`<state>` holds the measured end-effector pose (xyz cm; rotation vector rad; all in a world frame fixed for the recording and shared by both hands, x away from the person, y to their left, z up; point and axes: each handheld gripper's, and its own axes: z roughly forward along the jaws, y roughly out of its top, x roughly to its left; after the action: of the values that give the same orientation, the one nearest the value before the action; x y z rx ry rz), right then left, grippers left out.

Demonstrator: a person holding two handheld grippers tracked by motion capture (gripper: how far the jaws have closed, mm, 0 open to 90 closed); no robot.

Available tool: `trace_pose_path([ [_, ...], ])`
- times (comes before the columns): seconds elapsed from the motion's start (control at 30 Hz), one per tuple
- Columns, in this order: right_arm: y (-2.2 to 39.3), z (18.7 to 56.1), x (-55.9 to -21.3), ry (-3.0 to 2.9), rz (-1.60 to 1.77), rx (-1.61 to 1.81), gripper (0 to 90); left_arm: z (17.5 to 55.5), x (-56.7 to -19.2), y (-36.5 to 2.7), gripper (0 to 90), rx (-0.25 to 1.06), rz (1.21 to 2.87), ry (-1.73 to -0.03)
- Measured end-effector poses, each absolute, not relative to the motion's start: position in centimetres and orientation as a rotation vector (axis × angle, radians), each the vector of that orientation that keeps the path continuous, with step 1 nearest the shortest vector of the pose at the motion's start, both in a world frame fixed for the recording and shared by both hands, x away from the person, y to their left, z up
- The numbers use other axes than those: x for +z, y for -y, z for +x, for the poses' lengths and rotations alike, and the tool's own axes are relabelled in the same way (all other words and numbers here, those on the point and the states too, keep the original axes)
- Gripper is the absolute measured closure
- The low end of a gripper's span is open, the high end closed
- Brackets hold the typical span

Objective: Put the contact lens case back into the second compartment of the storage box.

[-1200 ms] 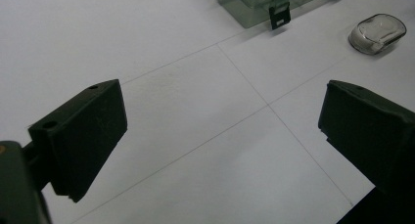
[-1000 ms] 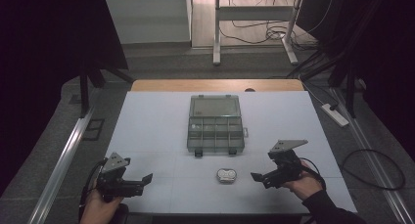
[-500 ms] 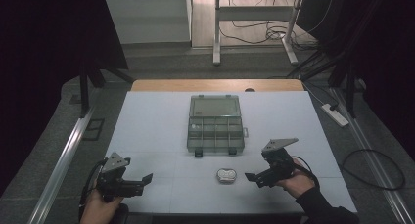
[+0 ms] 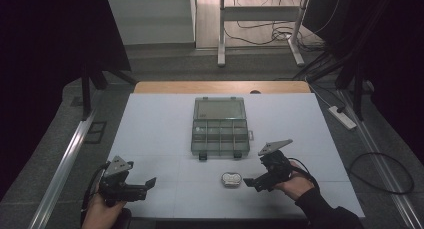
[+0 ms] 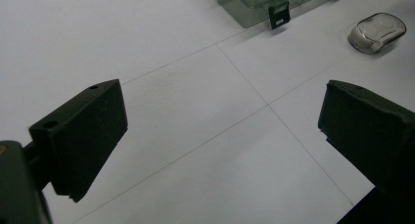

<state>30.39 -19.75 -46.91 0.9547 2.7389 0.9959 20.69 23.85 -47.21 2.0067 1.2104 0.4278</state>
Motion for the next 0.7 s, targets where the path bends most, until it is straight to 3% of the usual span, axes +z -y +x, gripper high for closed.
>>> trace_pose_path([
  [0.7,16.7,30.9,-47.6,-2.813,0.927,0.917,0.0,20.7,-47.2,-23.9,4.3,0.426,2.006,-1.208],
])
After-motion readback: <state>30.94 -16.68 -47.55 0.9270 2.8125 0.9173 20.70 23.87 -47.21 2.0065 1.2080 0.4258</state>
